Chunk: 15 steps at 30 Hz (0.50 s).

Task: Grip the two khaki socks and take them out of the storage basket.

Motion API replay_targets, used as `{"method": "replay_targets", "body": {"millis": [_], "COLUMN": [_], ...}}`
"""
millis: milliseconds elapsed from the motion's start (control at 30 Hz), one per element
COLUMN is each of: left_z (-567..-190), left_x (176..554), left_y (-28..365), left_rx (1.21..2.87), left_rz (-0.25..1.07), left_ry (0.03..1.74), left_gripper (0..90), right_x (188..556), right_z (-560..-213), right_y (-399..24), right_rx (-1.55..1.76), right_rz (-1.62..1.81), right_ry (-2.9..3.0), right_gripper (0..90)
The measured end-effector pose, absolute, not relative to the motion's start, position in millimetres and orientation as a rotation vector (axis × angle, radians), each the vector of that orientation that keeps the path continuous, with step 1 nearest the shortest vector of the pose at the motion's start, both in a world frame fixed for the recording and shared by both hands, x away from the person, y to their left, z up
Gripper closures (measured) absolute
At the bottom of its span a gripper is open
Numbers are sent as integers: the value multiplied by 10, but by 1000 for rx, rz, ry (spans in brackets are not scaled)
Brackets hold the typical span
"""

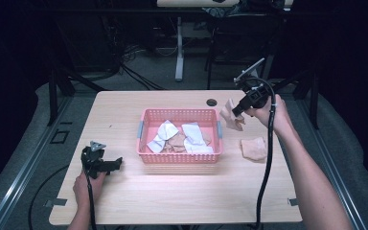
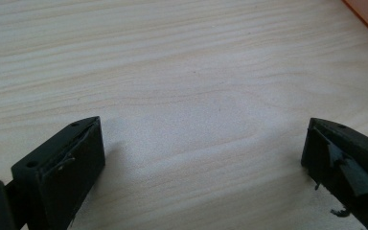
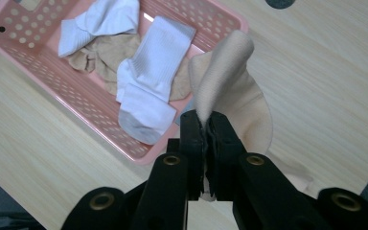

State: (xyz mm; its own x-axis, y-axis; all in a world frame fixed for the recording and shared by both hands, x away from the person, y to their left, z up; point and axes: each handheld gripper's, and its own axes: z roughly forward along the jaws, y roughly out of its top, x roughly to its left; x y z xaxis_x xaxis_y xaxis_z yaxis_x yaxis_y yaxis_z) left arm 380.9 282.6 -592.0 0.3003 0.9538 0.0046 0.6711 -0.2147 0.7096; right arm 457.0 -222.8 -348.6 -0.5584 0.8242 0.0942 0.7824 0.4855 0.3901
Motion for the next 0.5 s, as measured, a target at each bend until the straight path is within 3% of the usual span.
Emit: {"method": "replay_targets", "body": {"millis": [500], "left_z": [-5921], "left_x": [3809], "left_y": [2826], "left_rx": [1968], "left_rz": [605], "left_ry": [1442], "left_gripper": [9], "right_x": [4542], "right_z": [-3616], "right_y": [-2542], "right_rx": [1500], "right_rz": [549], "right_ry": [2545], "right_gripper": [862]}}
